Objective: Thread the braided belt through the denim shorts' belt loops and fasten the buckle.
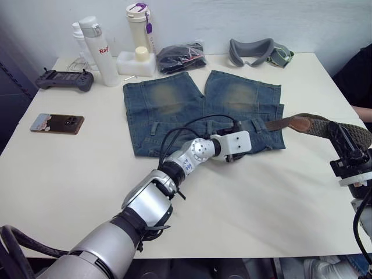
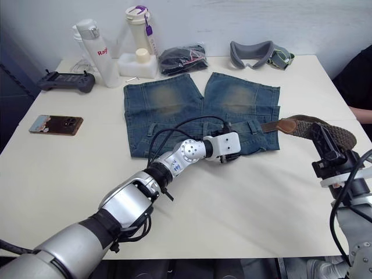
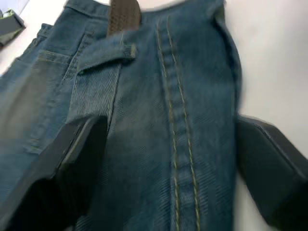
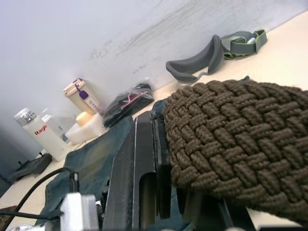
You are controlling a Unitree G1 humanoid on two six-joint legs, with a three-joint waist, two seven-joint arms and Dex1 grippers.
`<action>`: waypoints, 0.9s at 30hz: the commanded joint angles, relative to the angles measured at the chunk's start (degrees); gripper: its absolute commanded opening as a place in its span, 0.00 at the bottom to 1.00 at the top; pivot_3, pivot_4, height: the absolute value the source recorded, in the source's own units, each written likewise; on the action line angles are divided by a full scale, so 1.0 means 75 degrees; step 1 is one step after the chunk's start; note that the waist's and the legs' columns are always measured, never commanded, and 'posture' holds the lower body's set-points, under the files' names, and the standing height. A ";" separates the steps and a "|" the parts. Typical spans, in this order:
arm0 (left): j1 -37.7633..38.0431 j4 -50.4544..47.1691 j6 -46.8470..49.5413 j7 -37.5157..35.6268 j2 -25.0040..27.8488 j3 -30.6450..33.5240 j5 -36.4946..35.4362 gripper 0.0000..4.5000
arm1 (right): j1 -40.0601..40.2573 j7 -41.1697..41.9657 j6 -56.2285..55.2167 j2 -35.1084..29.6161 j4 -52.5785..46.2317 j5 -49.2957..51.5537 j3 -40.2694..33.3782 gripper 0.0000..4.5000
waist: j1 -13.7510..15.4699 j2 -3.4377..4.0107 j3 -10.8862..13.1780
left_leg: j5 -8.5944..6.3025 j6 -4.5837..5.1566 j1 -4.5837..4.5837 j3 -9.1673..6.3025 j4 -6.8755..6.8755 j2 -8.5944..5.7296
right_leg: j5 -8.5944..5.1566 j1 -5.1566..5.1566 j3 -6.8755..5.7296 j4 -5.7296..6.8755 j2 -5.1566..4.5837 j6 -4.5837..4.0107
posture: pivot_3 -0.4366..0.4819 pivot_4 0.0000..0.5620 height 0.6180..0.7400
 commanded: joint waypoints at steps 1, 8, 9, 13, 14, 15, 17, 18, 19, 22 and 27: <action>-0.0012 0.0231 -0.0400 -0.0011 0.0110 0.0035 0.0304 0.52 | -0.0090 -0.0091 -0.0207 -0.0186 -0.0272 0.0167 -0.0090 0.00 | -0.0013 0.0000 0.0000 | 0.0000 0.0000 0.0001 0.0001 0.0000 0.0001 | 0.0000 0.0000 0.0001 0.0000 0.0001 0.0000 | 0.48 0.27 1.00; 0.0635 -0.0906 -0.1102 -0.2390 0.0648 0.0423 -0.0356 0.01 | -0.0270 -0.0121 0.0057 -0.0664 -0.0114 0.0655 -0.0058 0.00 | -0.0032 0.0006 -0.0004 | 0.0001 -0.0001 0.0002 0.0008 -0.0010 0.0005 | -0.0002 -0.0011 0.0008 0.0006 0.0006 -0.0003 | 0.48 0.27 1.00; 0.0938 -0.1445 -0.1029 -0.2962 0.0789 0.0479 -0.0609 0.01 | -0.0282 -0.0148 0.0154 -0.0810 -0.0095 0.0943 -0.0092 0.00 | -0.0038 0.0007 -0.0004 | 0.0001 -0.0001 0.0003 0.0010 -0.0009 0.0004 | -0.0002 -0.0010 0.0010 0.0007 0.0006 -0.0004 | 0.48 0.27 1.00; 0.2300 -0.4017 -0.0175 -0.4544 0.1439 0.0396 -0.1189 0.01 | -0.0006 -0.0163 0.0678 -0.1471 -0.0056 0.1607 -0.0115 0.00 | -0.0023 0.0014 -0.0008 | 0.0000 0.0000 0.0005 0.0012 -0.0007 0.0009 | -0.0004 -0.0011 0.0021 0.0012 0.0005 -0.0008 | 0.48 0.27 1.00; 0.2590 -0.4579 0.0144 -0.4708 0.1540 0.0386 -0.1261 0.01 | 0.0083 -0.0211 0.0780 -0.1601 -0.0025 0.1713 -0.0101 0.00 | -0.0018 0.0015 -0.0009 | 0.0000 0.0000 0.0005 0.0010 -0.0006 0.0010 | -0.0005 -0.0011 0.0020 0.0012 0.0006 -0.0009 | 0.48 0.27 1.00; 0.2836 -0.5054 0.0440 -0.4846 0.1619 0.0352 -0.1292 0.01 | 0.0165 -0.0194 0.0848 -0.1705 -0.0021 0.1751 -0.0084 0.00 | -0.0013 0.0015 -0.0009 | 0.0001 0.0000 0.0005 0.0010 -0.0006 0.0010 | -0.0005 -0.0010 0.0022 0.0014 0.0005 -0.0010 | 0.48 0.27 1.00; 0.3212 -0.5756 0.1046 -0.4947 0.1628 0.0287 -0.1299 0.01 | 0.0350 -0.0299 0.1036 -0.1876 -0.0014 0.1958 -0.0030 0.00 | 0.0029 0.0015 -0.0009 | 0.0004 0.0007 0.0004 0.0008 -0.0001 0.0007 | -0.0005 -0.0008 0.0024 0.0016 0.0002 -0.0010 | 0.48 0.27 1.00; 0.3346 -0.6000 0.1331 -0.4948 0.1561 0.0271 -0.1307 0.01 | 0.0428 -0.0347 0.1113 -0.1946 -0.0011 0.1965 0.0007 0.00 | 0.0037 0.0015 -0.0009 | 0.0006 0.0010 0.0004 0.0007 0.0002 0.0004 | -0.0004 -0.0004 0.0024 0.0015 0.0000 -0.0009 | 0.48 0.27 1.00; 0.3451 -0.6195 0.1598 -0.4957 0.1442 0.0219 -0.1312 0.01 | 0.0523 -0.0448 0.1214 -0.2006 0.0007 0.1975 0.0051 0.00 | 0.0045 0.0015 -0.0009 | 0.0006 0.0011 0.0003 0.0007 0.0009 0.0003 | -0.0002 -0.0001 0.0024 0.0015 0.0000 -0.0007 | 0.48 0.27 1.00; 0.3527 -0.6539 0.2245 -0.4983 0.1014 0.0117 -0.1404 0.01 | 0.0785 -0.0723 0.1470 -0.2220 0.0111 0.2069 0.0069 0.00 | 0.0071 0.0014 -0.0008 | 0.0008 0.0022 0.0003 0.0007 0.0023 -0.0002 | 0.0006 0.0011 0.0025 0.0011 -0.0002 0.0005 | 0.48 0.27 1.00; 0.3522 -0.7068 0.3234 -0.5276 0.0596 0.0055 -0.1679 0.01 | 0.0969 -0.1068 0.1728 -0.2539 0.0425 0.2152 -0.0104 0.00 | 0.0081 0.0013 -0.0007 | 0.0008 0.0027 0.0002 0.0011 0.0035 -0.0001 | 0.0017 0.0015 0.0028 0.0008 0.0000 0.0006 | 0.48 0.27 1.00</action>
